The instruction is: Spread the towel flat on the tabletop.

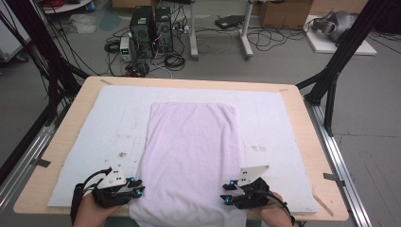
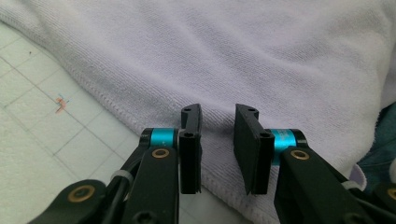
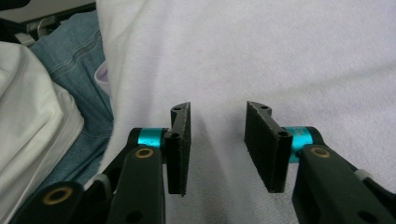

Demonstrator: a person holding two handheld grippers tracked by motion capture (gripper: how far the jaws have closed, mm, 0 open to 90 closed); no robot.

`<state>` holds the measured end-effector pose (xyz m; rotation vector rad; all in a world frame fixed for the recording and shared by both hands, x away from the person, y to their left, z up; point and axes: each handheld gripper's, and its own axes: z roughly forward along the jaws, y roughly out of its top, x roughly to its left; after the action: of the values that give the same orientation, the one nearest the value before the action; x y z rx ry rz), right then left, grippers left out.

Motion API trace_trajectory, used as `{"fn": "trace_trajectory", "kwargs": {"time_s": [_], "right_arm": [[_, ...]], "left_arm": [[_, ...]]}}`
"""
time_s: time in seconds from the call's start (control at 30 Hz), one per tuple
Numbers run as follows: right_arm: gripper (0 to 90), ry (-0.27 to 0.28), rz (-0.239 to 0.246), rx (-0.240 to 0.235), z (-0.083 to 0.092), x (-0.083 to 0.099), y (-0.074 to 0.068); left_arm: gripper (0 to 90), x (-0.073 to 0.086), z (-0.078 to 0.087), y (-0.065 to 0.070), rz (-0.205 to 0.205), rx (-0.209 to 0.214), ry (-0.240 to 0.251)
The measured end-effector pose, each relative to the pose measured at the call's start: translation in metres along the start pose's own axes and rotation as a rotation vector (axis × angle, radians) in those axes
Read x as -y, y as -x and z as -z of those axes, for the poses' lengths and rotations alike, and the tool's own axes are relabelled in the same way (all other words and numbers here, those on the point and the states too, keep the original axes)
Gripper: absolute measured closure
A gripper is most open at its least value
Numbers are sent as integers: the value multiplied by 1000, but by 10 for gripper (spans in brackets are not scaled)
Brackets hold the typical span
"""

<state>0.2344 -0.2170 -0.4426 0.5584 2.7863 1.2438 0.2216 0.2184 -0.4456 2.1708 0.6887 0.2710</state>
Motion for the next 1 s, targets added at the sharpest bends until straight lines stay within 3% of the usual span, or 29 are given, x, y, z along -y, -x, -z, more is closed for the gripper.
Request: {"fn": "trace_trajectory", "kwargs": {"time_s": [0.07, 0.3, 0.53, 0.7, 0.87, 1.0], "right_arm": [[596, 23, -22, -10, 0, 0, 4], [515, 97, -37, 35, 10, -23, 23], [421, 106, -85, 79, 10, -36, 49], [372, 111, -120, 108, 12, -43, 65], [329, 124, -122, 124, 13, -49, 75], [301, 112, -124, 149, 15, -56, 80]], "left_arm": [[703, -5, 0, -2, -6, -19, -5], [599, -37, -4, -15, -19, -37, 23], [510, -49, -7, -27, 6, -36, 54], [428, -55, -9, -37, 47, -41, 70], [348, -60, -15, -49, 83, -50, 80], [331, -71, -14, -56, 82, -70, 90]]}}
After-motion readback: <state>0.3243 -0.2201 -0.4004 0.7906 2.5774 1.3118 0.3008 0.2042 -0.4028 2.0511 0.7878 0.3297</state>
